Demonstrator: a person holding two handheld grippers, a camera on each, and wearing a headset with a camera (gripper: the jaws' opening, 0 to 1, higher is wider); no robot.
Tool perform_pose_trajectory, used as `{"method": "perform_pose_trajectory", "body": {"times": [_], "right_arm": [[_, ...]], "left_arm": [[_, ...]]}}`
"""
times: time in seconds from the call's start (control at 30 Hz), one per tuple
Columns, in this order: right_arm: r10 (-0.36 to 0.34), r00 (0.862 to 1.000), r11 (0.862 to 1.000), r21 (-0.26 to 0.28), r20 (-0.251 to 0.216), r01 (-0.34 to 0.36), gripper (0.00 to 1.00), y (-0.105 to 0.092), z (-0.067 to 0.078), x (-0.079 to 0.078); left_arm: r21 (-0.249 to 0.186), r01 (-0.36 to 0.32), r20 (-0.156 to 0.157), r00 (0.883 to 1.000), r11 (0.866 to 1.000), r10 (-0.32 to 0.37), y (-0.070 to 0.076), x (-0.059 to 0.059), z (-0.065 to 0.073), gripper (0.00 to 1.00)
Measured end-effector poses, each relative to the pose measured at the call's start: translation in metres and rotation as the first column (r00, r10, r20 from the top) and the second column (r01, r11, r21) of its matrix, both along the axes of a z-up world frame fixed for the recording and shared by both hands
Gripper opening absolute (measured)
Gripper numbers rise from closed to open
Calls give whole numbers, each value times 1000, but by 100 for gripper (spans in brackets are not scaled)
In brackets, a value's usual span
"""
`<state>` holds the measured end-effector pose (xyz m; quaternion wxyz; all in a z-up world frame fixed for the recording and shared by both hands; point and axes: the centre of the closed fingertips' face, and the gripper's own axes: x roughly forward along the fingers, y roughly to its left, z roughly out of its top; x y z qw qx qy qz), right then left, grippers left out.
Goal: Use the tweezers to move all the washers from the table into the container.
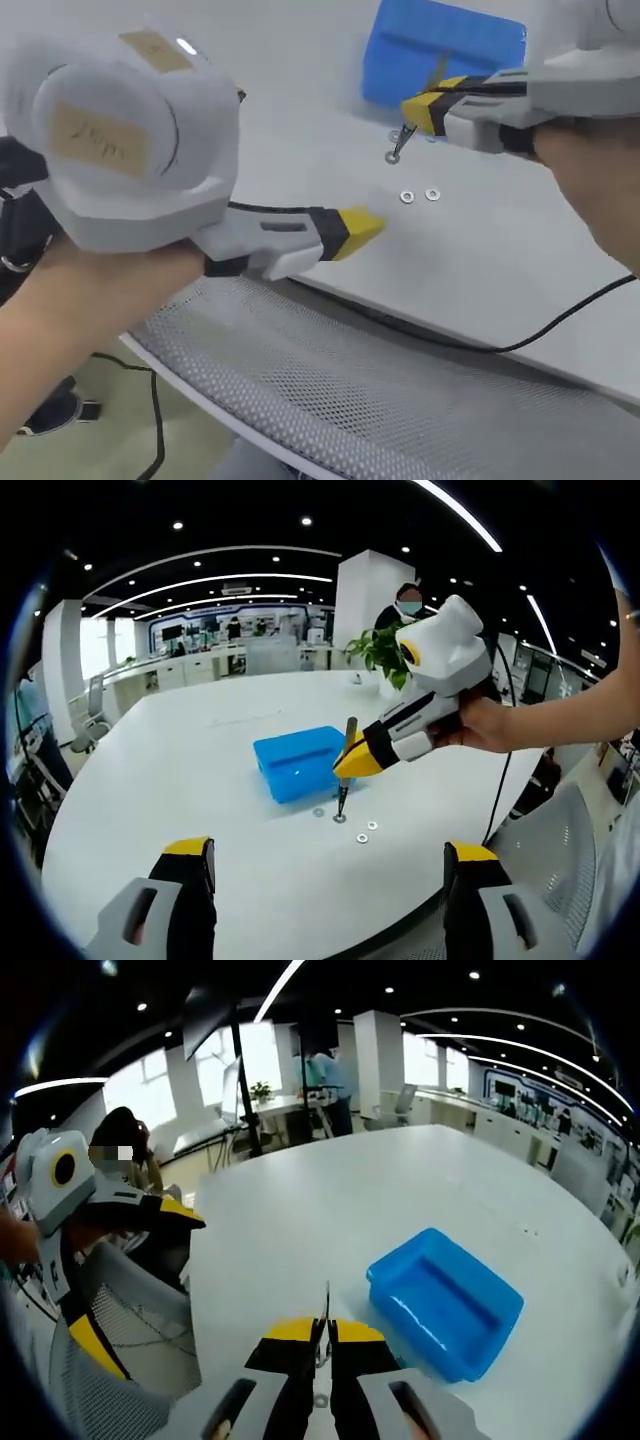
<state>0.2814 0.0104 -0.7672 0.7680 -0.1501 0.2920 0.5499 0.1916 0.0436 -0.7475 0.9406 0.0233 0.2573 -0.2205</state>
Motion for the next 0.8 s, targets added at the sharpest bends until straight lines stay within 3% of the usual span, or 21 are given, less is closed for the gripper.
{"method": "perform_pose_trajectory", "body": {"times": [0.17, 0.37, 0.5, 0.67, 0.8], "right_arm": [[-11, 1000, 999, 43, 12, 11, 0, 6, 22, 9], [-44, 998, 996, 75, 41, 40, 0, 10, 34, 26], [-74, 995, 994, 89, 68, 68, 0, 11, 37, 39], [-114, 989, 987, 120, 92, 103, 0, 17, 43, 52], [-134, 983, 986, 113, 128, 120, 0, 21, 43, 64]], "left_arm": [[-2, 8, 6, 1000, 1000, -8, -3, 1, 7, 99], [10, 2, 19, 1000, 1000, -2, -2, 5, 7, 99], [-1, 3, 14, 1000, 1000, -3, -5, 6, 6, 99], [17, 13, -3, 1000, 1000, -13, -5, 5, 1, 99], [12, 16, -6, 1000, 1000, -16, -5, 6, 0, 99]]}}
